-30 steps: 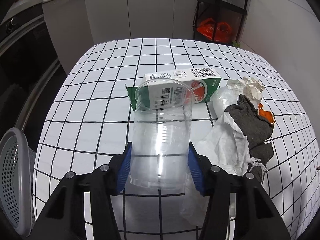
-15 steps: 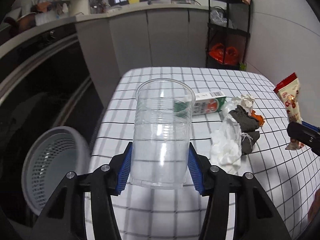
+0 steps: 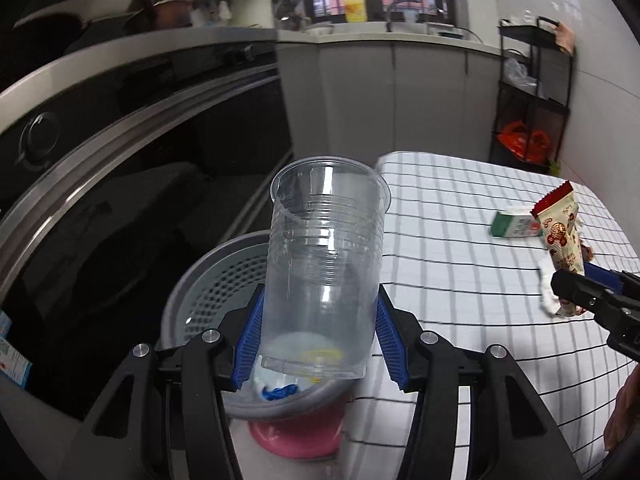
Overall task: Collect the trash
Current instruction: 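Carry the wrapper and cup over the wastebasket and open both tools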
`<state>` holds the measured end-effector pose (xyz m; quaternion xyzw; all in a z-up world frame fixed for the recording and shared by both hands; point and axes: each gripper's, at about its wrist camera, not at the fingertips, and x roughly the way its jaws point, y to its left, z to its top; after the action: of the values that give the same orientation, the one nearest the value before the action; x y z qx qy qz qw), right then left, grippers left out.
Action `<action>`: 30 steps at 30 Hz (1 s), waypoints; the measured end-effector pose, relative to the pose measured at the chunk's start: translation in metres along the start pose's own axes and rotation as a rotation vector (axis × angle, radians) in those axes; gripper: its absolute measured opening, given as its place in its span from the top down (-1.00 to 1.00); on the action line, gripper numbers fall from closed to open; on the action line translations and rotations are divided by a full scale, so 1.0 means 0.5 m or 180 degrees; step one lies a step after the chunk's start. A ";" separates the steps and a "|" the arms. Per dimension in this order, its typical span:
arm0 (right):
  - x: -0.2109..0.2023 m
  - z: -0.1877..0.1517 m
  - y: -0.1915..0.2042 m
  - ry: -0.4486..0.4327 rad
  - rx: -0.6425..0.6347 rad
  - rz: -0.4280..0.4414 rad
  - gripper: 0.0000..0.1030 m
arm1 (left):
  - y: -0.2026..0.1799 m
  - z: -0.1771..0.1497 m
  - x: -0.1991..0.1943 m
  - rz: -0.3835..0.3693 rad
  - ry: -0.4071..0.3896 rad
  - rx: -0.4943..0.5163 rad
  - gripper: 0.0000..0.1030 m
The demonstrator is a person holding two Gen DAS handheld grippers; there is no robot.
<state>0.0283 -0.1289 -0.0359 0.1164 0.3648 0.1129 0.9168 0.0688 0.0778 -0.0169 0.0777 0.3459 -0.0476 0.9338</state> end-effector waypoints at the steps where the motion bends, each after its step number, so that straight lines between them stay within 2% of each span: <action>1: 0.016 0.006 0.024 0.0026 -0.0042 0.0037 -0.01 | 0.020 -0.004 0.006 0.0006 0.0023 -0.0034 0.01; 6: 0.108 0.032 0.139 0.0172 -0.0240 0.0210 -0.01 | 0.122 -0.033 0.054 0.0058 0.0170 -0.0188 0.01; 12: 0.235 0.047 0.225 0.0438 -0.0372 0.0288 -0.01 | 0.181 -0.050 0.120 0.0046 0.0313 -0.0339 0.01; 18: 0.324 0.051 0.255 0.0627 -0.0484 0.0264 -0.02 | 0.214 -0.053 0.180 -0.0056 0.0424 -0.0527 0.00; 26: 0.363 0.052 0.268 0.0704 -0.0540 0.0280 -0.02 | 0.239 -0.069 0.201 -0.0088 0.0463 -0.0657 -0.05; 29: 0.362 0.055 0.273 0.0690 -0.0551 0.0292 -0.30 | 0.242 -0.070 0.197 -0.0064 0.0448 -0.0703 -0.20; 30: 0.355 0.054 0.273 0.0658 -0.0554 0.0289 -0.38 | 0.246 -0.071 0.194 -0.0057 0.0436 -0.0728 -0.38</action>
<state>0.1562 0.0489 -0.0902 0.0407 0.4405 0.1969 0.8750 0.1370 0.2017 -0.0931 -0.0292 0.4126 -0.0108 0.9104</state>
